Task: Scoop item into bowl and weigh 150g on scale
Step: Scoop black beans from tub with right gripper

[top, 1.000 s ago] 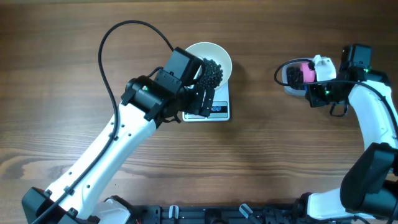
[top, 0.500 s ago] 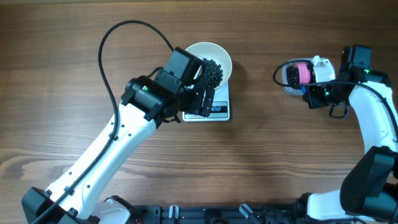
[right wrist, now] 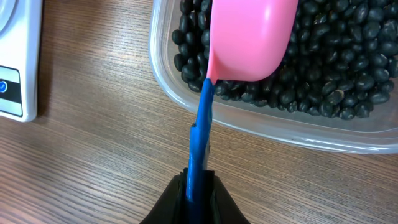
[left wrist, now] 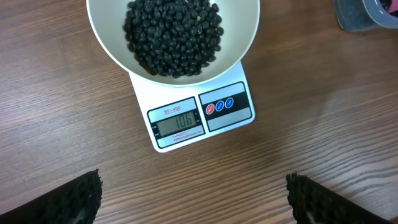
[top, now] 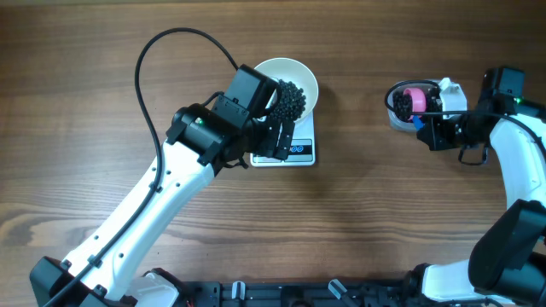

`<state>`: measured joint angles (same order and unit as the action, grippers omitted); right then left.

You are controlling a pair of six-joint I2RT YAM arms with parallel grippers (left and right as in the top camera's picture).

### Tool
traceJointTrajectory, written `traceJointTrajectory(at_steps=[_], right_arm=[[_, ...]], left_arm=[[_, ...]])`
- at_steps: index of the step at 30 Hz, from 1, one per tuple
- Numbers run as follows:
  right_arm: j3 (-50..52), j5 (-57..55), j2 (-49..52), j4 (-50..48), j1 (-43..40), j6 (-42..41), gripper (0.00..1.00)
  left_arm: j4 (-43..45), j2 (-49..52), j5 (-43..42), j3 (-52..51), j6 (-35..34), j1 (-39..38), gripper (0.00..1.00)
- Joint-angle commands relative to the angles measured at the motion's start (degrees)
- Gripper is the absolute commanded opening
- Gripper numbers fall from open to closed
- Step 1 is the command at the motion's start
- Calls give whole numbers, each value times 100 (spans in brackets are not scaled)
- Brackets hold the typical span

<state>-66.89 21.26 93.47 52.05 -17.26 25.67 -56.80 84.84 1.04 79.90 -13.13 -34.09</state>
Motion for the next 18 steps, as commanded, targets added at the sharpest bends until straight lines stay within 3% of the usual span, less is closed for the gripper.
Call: traceJointTrajectory(at_steps=[1, 18], right_arm=[[-26, 442, -107, -26, -2, 136, 4], [-26, 787, -101, -101, -122, 70, 4]], left_arm=[[-2, -79, 55, 90, 70, -20, 100], [-2, -79, 52, 90, 72, -20, 100]])
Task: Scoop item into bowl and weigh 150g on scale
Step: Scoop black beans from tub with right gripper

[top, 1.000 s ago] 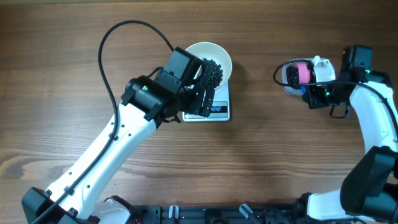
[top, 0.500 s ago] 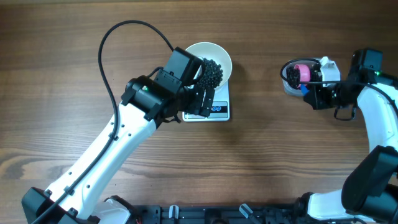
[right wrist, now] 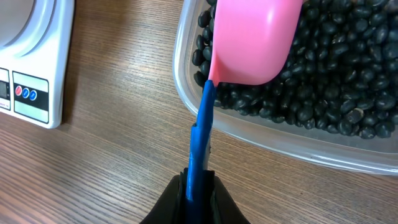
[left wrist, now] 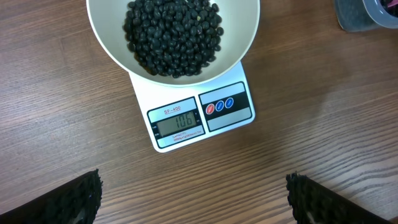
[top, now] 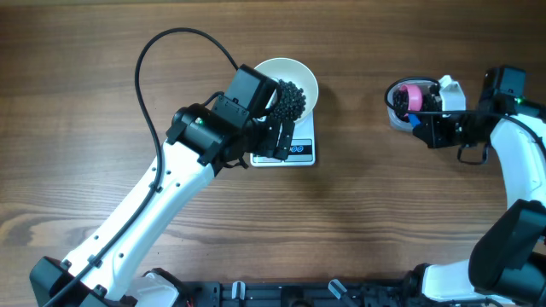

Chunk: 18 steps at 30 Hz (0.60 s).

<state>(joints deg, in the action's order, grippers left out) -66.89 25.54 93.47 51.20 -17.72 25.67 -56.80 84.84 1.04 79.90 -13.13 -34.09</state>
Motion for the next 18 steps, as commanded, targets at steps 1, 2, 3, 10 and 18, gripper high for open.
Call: traceJointTrajectory(at_steps=[1, 2, 3, 10, 18], right_arm=[[-26, 424, -101, -13, -131, 59, 4], [-26, 511, -101, -15, -186, -9, 4], [-26, 688, -101, -15, -269, -37, 4], [-26, 1012, -101, 39, -586, -83, 4], [-26, 1003, -101, 24, -599, -675, 4]], left_arm=[[-2, -79, 55, 90, 70, -20, 100], [-2, -79, 55, 90, 72, -20, 100], [-2, -79, 55, 90, 72, -20, 100], [-2, -79, 55, 90, 70, -20, 100], [-2, -76, 55, 90, 70, -20, 100]])
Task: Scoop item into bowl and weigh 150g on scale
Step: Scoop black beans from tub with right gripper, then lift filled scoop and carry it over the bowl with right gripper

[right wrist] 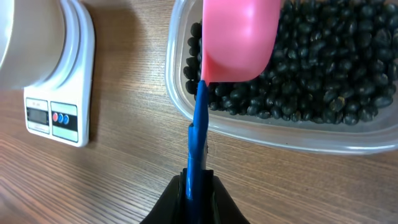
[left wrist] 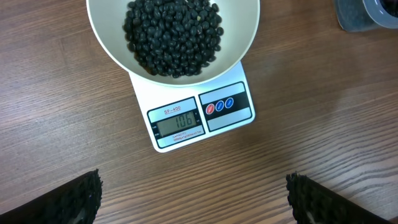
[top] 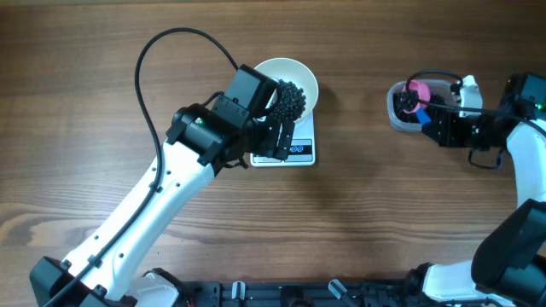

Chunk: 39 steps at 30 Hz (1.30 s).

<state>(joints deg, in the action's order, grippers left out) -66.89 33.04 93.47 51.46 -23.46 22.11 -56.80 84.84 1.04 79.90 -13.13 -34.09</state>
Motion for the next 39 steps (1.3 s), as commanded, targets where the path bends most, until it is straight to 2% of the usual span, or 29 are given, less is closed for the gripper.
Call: traceJointTrajectory(at_steps=[1, 14, 21, 28, 35, 39], right_arm=[[-26, 337, -101, 4, -24, -323, 4], [-26, 1150, -101, 28, -654, -581, 4], [-26, 1519, -101, 22, -678, -584, 4], [-26, 3027, -101, -122, -673, -623, 4], [-26, 4100, -101, -678, -640, -1665, 4], [-26, 4356, -101, -1071, -391, -2107, 4]], left_arm=[[-2, -79, 55, 90, 72, -20, 100], [-2, -79, 55, 90, 72, -20, 100], [-2, -79, 55, 90, 70, -20, 100], [-2, -79, 55, 90, 70, -20, 100], [-2, -76, 55, 90, 70, -20, 100], [-2, -79, 55, 90, 72, -20, 100]])
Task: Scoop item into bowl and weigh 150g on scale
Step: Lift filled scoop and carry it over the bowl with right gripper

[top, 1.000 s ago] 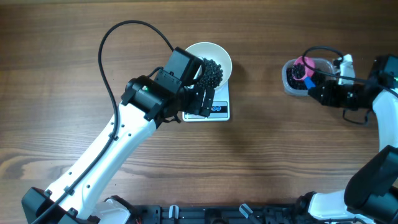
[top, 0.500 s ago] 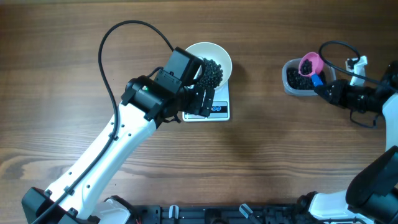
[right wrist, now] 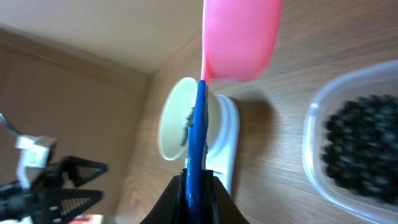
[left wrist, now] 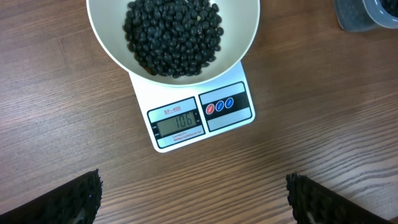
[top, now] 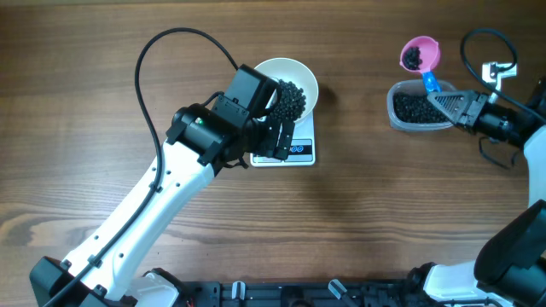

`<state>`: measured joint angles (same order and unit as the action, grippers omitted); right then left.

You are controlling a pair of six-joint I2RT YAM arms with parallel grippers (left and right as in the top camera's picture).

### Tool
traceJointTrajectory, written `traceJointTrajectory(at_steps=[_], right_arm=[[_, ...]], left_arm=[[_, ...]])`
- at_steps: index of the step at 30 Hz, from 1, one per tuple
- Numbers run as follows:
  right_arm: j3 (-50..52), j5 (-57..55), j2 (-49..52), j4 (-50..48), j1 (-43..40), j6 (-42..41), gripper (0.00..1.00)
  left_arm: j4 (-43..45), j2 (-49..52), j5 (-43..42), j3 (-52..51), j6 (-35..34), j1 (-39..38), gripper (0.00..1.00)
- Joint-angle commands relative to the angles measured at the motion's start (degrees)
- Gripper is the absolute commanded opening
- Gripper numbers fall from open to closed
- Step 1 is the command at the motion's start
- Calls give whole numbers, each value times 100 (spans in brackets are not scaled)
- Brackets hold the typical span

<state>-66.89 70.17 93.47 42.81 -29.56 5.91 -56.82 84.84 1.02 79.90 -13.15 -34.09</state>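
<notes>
A white bowl (left wrist: 236, 43) of black beans (left wrist: 173, 36) stands on a white scale (left wrist: 200, 118) whose display reads 106. My left gripper (left wrist: 194, 193) hangs open above the table just in front of the scale. My right gripper (right wrist: 198, 186) is shut on the blue handle of a pink scoop (top: 420, 54). The scoop holds black beans and is lifted above the far side of the clear bean tub (top: 416, 107).
The left arm (top: 153, 205) stretches from the near left corner to the scale. Bare wooden table (top: 384, 205) lies between the scale and the tub.
My right gripper has raised the scoop out of the tub; it now holds beans above the tub's far side. The left gripper and the 106 reading are unchanged.
The pink scoop was down in the tub's beans, held by my right gripper, and shifted a little there over the earlier moments. Now it is lifted out, loaded. The left gripper stayed open by the scale, which showed 106 throughout.
</notes>
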Motion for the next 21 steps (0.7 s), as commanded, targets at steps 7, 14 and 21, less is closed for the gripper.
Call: traceJointTrajectory(at_steps=[7, 14, 21], right_arm=[[-26, 568, -101, -1388, 1405, -1384, 4], [-26, -479, -101, -2122, 2645, -1543, 4], [-26, -1965, -101, -2122, 3556, -931, 4]], left_arm=[[0, -76, 55, 90, 74, -20, 100], [0, -79, 55, 90, 74, -20, 100], [0, -79, 57, 90, 74, -20, 100]])
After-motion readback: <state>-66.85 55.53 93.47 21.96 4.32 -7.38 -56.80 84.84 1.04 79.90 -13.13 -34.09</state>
